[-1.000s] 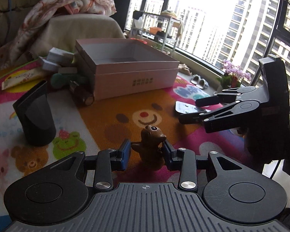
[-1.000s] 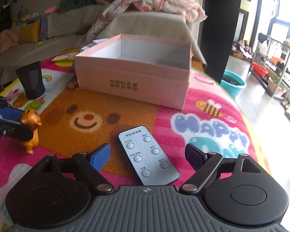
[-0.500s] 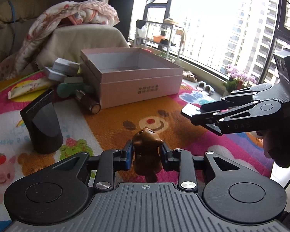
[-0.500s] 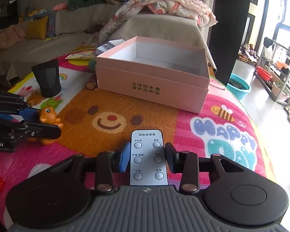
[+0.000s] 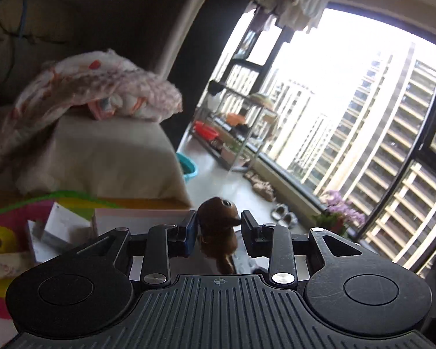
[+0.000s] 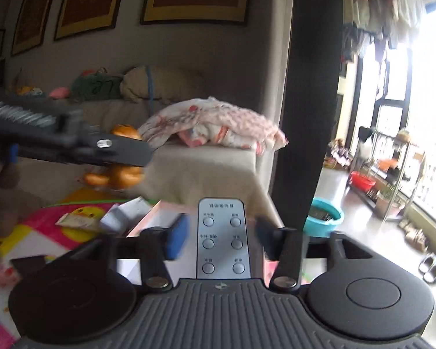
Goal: Organize rigid objects
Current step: 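Lower the white remote into the pink box and open the right gripper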
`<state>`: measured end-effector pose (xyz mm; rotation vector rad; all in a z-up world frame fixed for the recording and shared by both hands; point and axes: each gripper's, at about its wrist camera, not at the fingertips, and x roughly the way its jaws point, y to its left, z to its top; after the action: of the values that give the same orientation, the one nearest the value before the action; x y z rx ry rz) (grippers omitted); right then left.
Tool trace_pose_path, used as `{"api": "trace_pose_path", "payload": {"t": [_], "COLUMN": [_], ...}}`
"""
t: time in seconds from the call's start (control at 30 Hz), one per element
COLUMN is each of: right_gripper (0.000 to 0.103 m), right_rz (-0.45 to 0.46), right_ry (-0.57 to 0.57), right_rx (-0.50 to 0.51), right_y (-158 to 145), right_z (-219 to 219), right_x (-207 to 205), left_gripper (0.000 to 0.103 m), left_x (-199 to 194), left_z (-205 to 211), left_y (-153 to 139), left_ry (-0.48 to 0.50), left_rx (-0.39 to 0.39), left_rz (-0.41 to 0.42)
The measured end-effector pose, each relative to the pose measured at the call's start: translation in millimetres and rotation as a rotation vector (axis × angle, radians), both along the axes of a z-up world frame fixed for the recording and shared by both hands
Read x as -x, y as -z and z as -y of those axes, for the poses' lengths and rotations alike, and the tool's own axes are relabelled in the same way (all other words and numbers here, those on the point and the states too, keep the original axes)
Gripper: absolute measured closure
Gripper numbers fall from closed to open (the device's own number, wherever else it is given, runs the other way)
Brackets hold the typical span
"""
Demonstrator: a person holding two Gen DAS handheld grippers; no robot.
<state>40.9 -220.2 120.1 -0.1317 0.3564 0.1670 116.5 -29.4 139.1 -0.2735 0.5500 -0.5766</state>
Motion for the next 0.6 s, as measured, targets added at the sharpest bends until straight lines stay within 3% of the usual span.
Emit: {"api": "trace_pose_path", "payload": {"t": [0.07,0.17,0.27,0.47,0.6], "right_gripper": [0.026,0.025,0.025,0.025,0.020], "right_rz": [-0.047,-0.116,-0.206,-0.284,-0.311], "right_ry": [-0.010,-0.058,-0.072,-0.056,-0.037], "right_rx": [-0.026,-0.046,-0.046,-0.155,-0.231], "right_y": [12.8,46.2,80.2,113.7,113.2], "right_z": [1.0,0.2,-5.5,-2.8,7.8], "right_x": [4.6,27.1,40.6,48.7,42.3], "left_gripper": [0.068,0.068,0.068,0.068,0.068], "left_x": [-2.1,12.1,32.7,104.6,128.7], "left_z": [3.8,-3.9,-25.0,-107.2,-149.2], "left_y": [18.0,40.7,46.5,41.3,56.3], "left_ry": [0.020,0.049,0.044,-0.144,-0.227], "left_rx": [-0.069,-0.068,-0.059,-0.115,-0.084], "left_rz": [-0.031,-0.058,-0.034,0.145,0.097]}}
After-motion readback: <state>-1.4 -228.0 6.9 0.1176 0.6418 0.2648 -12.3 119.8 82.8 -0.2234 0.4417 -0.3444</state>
